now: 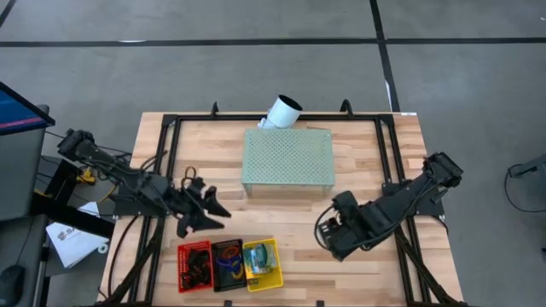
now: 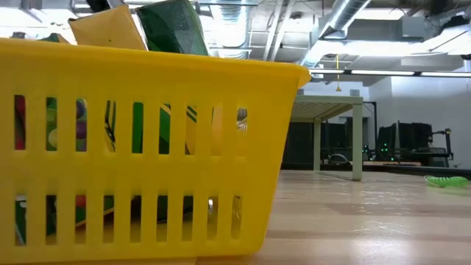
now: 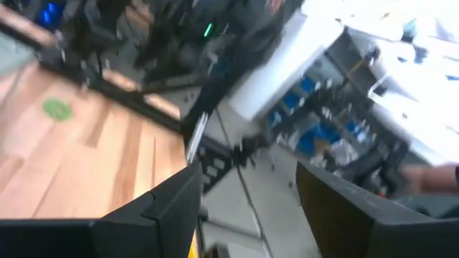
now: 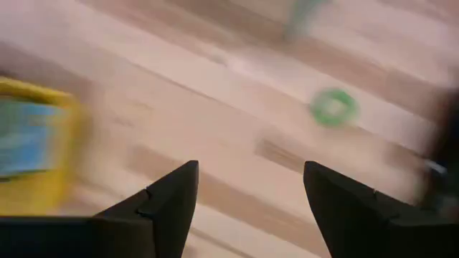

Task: Pick & Place Office Desk Supplies
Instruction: Put the green spring keychain into the black bin

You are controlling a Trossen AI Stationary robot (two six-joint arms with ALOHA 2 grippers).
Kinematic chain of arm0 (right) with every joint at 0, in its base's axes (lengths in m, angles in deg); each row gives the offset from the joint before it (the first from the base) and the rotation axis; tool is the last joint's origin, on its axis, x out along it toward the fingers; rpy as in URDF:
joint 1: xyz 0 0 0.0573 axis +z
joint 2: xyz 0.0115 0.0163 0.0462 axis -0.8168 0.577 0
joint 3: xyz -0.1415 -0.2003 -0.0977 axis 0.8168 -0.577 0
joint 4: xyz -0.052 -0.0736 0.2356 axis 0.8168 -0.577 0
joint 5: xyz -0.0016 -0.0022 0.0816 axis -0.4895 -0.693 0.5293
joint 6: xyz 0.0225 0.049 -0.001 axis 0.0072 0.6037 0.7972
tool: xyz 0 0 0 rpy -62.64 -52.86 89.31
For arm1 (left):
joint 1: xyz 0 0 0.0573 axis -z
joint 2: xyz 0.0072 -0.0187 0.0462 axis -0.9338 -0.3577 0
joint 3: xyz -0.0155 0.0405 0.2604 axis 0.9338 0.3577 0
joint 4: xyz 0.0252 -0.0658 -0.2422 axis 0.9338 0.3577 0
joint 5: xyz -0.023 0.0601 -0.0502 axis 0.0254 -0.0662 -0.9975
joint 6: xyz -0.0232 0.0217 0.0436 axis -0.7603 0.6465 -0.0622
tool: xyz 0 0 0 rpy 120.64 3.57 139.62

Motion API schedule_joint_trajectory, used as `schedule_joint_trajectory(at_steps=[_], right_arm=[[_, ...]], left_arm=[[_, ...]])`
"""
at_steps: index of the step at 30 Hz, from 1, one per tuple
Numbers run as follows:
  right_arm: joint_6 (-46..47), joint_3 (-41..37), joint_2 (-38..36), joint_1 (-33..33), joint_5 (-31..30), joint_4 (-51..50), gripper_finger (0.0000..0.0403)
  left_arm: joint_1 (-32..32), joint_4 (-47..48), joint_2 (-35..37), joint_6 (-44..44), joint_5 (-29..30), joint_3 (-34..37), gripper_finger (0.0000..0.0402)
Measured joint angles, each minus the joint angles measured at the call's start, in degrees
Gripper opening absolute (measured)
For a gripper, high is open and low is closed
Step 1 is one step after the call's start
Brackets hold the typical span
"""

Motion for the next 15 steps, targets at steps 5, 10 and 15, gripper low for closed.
schedule_joint_trajectory(at_steps=[5, 10, 15], right_arm=[[1.5, -13.8, -3.5, -2.0, 9.3, 0.6, 0.0234], [-2.4, -24.8, -6.1, -2.2, 10.3, 6.7, 0.0216], [-14.6, -30.4, -4.6, -3.7, 8.7, 14.4, 0.0205]], left_arm=[[-1.5, -5.3, -0.2, 0.0, 0.5, 0.0, 0.0221], [-1.7, -6.9, -2.5, -0.1, 0.5, -0.1, 0.0221], [-1.7, -8.6, -5.1, -1.7, 0.5, -0.1, 0.0221]])
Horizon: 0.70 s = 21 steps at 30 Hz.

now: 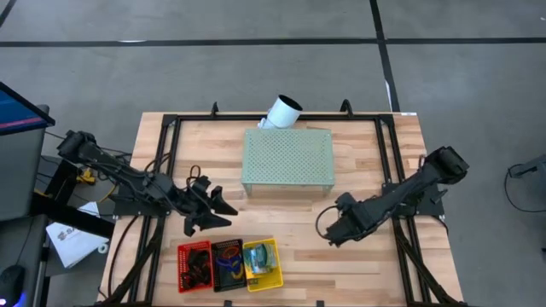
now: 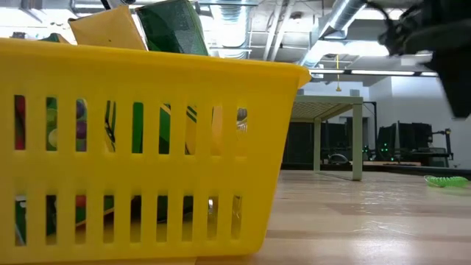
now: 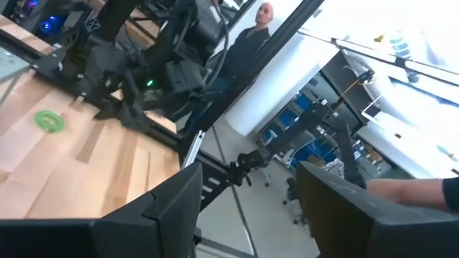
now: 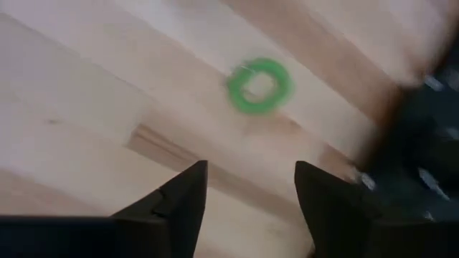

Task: Pick & Place Office Desk Supplies
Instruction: Put the green spring keychain into the black bin

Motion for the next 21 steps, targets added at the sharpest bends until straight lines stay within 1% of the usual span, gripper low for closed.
schedule_joint_trajectory(at_steps=[5, 8, 13, 17, 21], right_arm=[[-10.9, -2.1, 3.3, -2.1, -0.7, 4.5, 0.0193], [-15.3, -4.0, 4.5, -3.3, -0.7, 6.5, 0.0186], [-19.8, -7.6, 5.5, -5.3, -0.5, 8.0, 0.0177], [-22.6, -10.2, 5.4, -6.3, -0.4, 12.2, 0.0175], [-24.0, -11.9, 5.4, -5.7, -0.5, 16.9, 0.0175]], left_arm=[[-0.1, -2.0, -2.0, -3.2, 0.0, 0.0, 0.0221], [-0.1, -3.2, -2.5, -4.9, 0.1, 0.0, 0.0221], [-0.2, -2.5, -2.8, -6.1, 0.7, -2.1, 0.0221], [-1.5, -1.2, -2.8, -6.4, 1.1, -4.0, 0.022], [-3.2, -1.3, -2.8, -6.7, 1.3, -5.6, 0.0215]])
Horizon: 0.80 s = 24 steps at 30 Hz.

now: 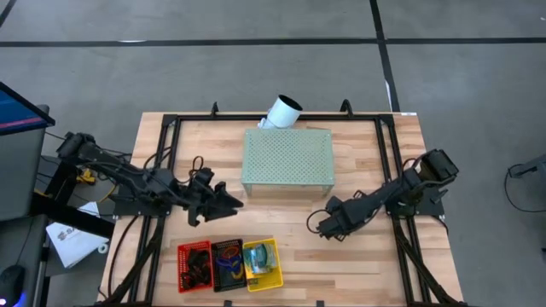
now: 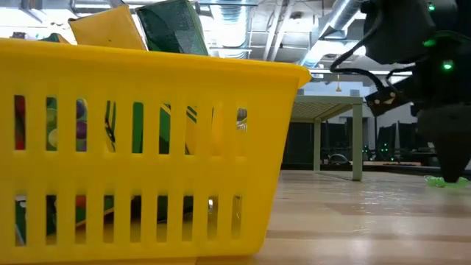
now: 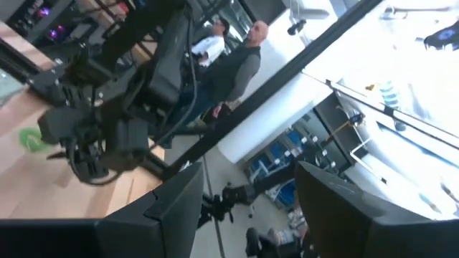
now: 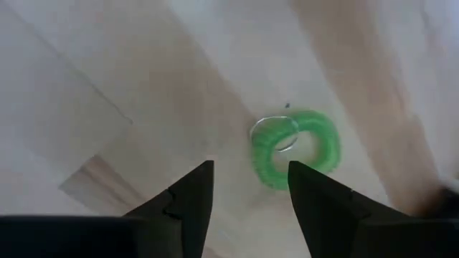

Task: Pick & Place Office Desk Supplies
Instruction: Put the green spring keychain into the black bin

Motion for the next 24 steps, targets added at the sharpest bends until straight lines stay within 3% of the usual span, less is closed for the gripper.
schedule_joint_trajectory(at_steps=[15, 19, 24], right_arm=[[-3.2, -4.8, -0.3, 0.0, -0.8, 5.3, 0.0137], [-3.2, -4.9, -0.3, 0.0, -0.5, 6.0, 0.0103], [-0.5, -4.9, -0.4, 0.0, 0.4, 6.8, 0.0032]], left_arm=[[-3.7, 1.2, 0.0, -1.2, 0.1, -3.1, 0.0208], [-3.7, 1.4, 0.0, -1.2, 0.6, -3.2, 0.0208], [-3.7, 1.4, 0.0, -1.2, 0.6, -3.2, 0.0208]])
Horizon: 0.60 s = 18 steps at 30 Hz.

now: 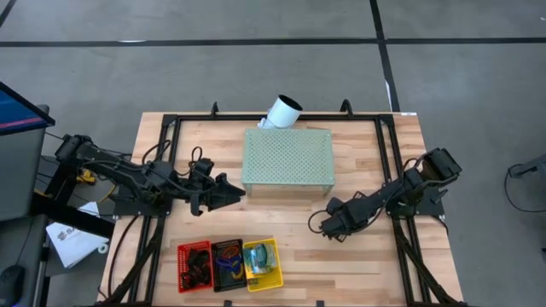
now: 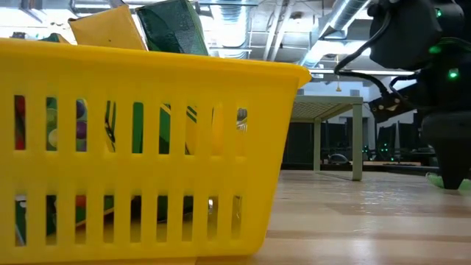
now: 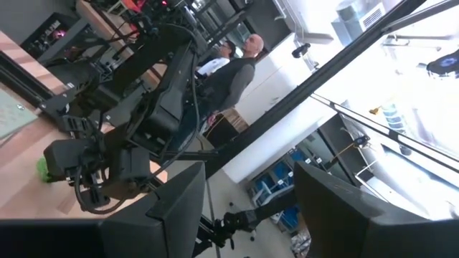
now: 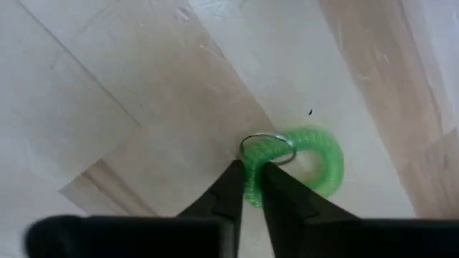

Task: Pick & Place Office Desk Supplies
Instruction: Put the green spring keychain into the black bin

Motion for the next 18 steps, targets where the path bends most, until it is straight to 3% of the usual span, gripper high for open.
schedule_joint_trajectory(at_steps=[2, 9, 13, 18], right_arm=[[2.0, 0.0, -1.0, 0.4, 0.9, 0.4, 0.0012], [16.5, 5.0, -8.8, 5.6, 0.8, 2.7, 0.0005], [25.2, 10.9, -14.3, 9.8, -6.6, 7.1, 0.0003], [28.1, 17.5, -19.8, 15.7, -21.8, 19.0, 0.0001]], left_arm=[[0.0, 0.0, 0.0, 0.0, -0.1, 0.0, 0.0208], [0.9, 0.3, 0.0, 0.0, -3.0, 0.0, 0.0208], [0.9, 1.5, 0.0, 0.3, -5.6, 0.0, 0.0208], [1.5, 2.8, 0.0, 2.8, -7.0, 0.0, 0.0208]])
